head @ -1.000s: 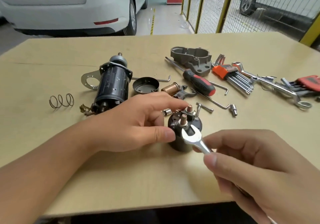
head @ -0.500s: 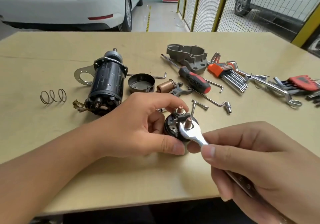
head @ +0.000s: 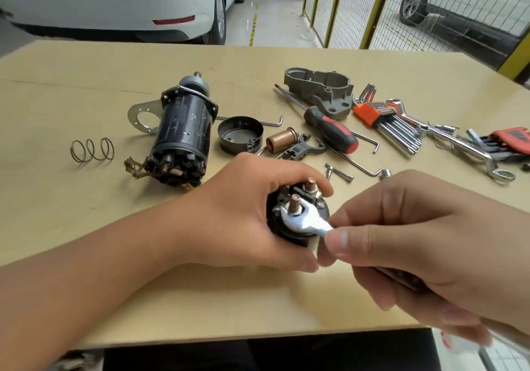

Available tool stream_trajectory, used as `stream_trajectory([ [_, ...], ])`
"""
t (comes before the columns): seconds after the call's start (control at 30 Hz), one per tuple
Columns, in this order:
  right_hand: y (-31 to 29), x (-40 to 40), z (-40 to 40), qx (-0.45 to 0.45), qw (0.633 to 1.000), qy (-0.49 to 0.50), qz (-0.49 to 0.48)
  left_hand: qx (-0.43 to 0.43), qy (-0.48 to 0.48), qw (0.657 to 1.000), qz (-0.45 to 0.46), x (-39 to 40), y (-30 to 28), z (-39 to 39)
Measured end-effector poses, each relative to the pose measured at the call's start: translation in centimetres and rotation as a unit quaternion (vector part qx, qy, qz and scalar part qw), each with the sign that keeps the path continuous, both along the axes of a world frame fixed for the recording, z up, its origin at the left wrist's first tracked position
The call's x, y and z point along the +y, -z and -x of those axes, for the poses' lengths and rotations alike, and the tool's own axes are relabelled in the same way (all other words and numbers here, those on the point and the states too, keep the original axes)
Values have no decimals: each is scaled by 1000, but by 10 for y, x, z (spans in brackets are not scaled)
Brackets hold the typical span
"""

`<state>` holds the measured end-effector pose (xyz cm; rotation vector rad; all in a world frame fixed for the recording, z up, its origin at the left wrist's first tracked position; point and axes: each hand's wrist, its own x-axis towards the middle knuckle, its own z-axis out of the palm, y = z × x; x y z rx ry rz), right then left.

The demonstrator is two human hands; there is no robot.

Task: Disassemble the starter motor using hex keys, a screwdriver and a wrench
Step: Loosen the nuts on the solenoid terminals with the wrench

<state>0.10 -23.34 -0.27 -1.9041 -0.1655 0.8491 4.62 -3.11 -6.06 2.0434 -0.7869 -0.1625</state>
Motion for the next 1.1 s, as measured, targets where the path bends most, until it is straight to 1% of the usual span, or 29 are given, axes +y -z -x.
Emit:
stream_trajectory([
  [0.07,-3,1,-2,-41,998,-4,48,9,2,1000,-2,0,-1,-1],
  [0.17,-4,0,-4,-163,979,-39,119,18,4,1000,-1,0,-2,-2],
  [0.23,-3,-2,-5,-257,952,-81,143,22,-3,1000,0,1,-2,-4],
  [0.3,-1,-7,-8,-352,910,-121,182,24,-10,1000,0,1,-2,-6],
  [0.33,-2,-9,-10,-379,892,-140,202,19,-14,1000,1,1,-2,-6],
  [0.37,-3,-10,-12,-391,880,-158,219,1,-21,1000,1,-1,0,-5],
  [0.43,-5,-13,-14,-404,866,-169,242,-74,-47,996,-8,-6,3,-2],
  [0.47,-6,-14,-14,-404,865,-162,248,-105,-71,992,-15,-9,5,0],
  [0.53,-6,-16,-11,-408,867,-130,257,-133,-128,983,-23,-15,6,3],
  [0.63,-6,-16,-1,-393,870,-89,285,-150,-176,972,-31,-18,8,3],
  [0.7,-6,-14,5,-394,859,-81,315,-157,-183,970,-40,-17,9,3],
  [0.73,-7,-11,8,-388,862,-77,317,-148,-180,972,-40,-17,9,3],
  [0.77,-9,-9,10,-365,879,-66,300,-130,-175,975,-37,-15,8,2],
  [0.83,-8,-4,11,-300,927,-26,225,-75,-155,985,-25,-9,5,1],
  [0.9,-6,1,12,-206,970,40,119,-34,-120,992,-18,-1,2,-2],
  [0.93,-5,2,12,-161,982,81,63,-27,-107,994,-18,2,1,-3],
  [0.97,-5,1,12,-120,987,99,22,-25,-102,994,-18,3,1,-3],
  [1.03,-3,-1,12,-60,993,97,-25,-29,-102,994,-15,4,-1,-3],
  [1.1,0,-2,9,-35,993,101,-51,-36,-106,994,-12,2,-1,-1],
])
